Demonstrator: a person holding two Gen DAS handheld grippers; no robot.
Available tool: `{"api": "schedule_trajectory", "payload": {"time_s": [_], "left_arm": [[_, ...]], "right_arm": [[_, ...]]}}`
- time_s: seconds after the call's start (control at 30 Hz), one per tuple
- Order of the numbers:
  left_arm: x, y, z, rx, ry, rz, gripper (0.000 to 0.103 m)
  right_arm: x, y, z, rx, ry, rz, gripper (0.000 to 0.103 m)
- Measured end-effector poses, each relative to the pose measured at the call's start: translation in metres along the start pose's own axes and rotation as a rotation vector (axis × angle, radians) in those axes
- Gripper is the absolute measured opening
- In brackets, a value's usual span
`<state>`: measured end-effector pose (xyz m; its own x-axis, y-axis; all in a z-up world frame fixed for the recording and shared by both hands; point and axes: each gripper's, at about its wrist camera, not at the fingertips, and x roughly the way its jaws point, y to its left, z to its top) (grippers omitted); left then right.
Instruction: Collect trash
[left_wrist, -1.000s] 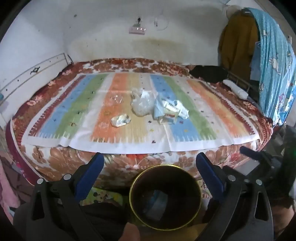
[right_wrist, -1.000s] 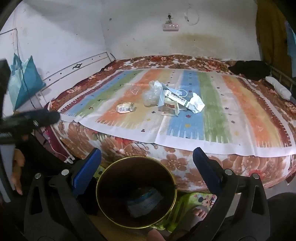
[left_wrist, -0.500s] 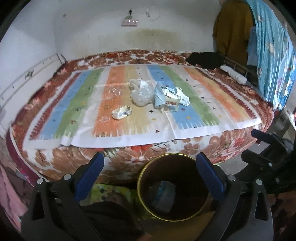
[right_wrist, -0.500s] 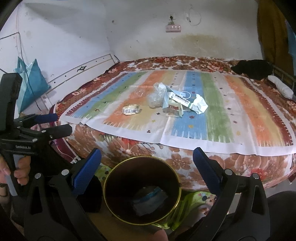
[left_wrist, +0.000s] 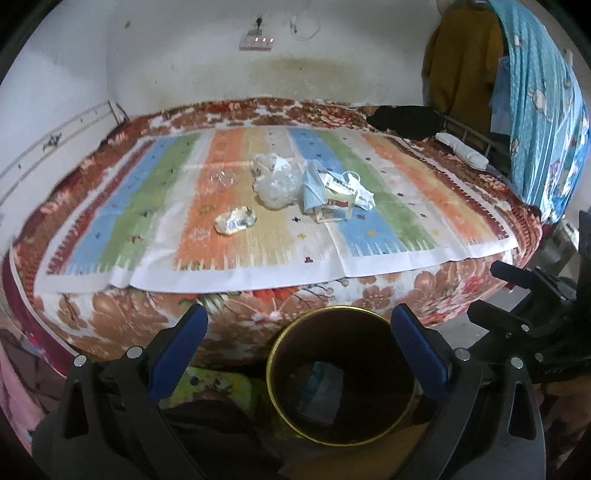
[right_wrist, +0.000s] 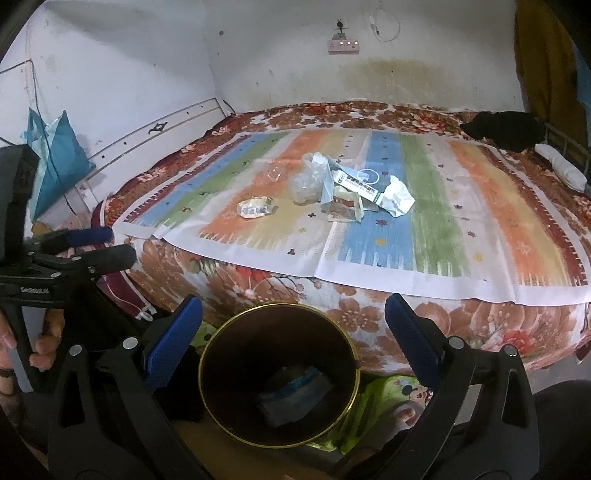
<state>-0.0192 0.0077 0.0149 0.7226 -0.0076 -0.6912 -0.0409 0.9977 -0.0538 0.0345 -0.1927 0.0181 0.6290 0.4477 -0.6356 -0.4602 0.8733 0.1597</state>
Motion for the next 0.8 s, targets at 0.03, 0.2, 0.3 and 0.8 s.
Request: {"api": "schedule_trajectory", "payload": {"time_s": [0.03,0.2,0.3,0.8], "left_arm": [[0.0007,-0.0022,-0.0003,0.004,-0.001,0.009,0.097],[0.0024,-0.0047,-0.0002,0.006,0.004,0.017,0.097],[0.0012,-0.0049,-0.0004,0.000,0.008,0.026,0.097],[0.0011,-0.0030,0.0070,-0.025,-0.001,0.037,0.097]], "right_arm": [[0.0005,-0.0002,-0.0002,0.003,0.003,-0.001,0.094],[0.0020,-0.0022,0.0011,0.000,0.006,-0.008,0.094],[0.0027,-0.0032,0.0011,0.001,0.007,-0.006,0.094],[0.0074,-0.0055,0.0013,0.017,0.023,0.027,0.094]]}}
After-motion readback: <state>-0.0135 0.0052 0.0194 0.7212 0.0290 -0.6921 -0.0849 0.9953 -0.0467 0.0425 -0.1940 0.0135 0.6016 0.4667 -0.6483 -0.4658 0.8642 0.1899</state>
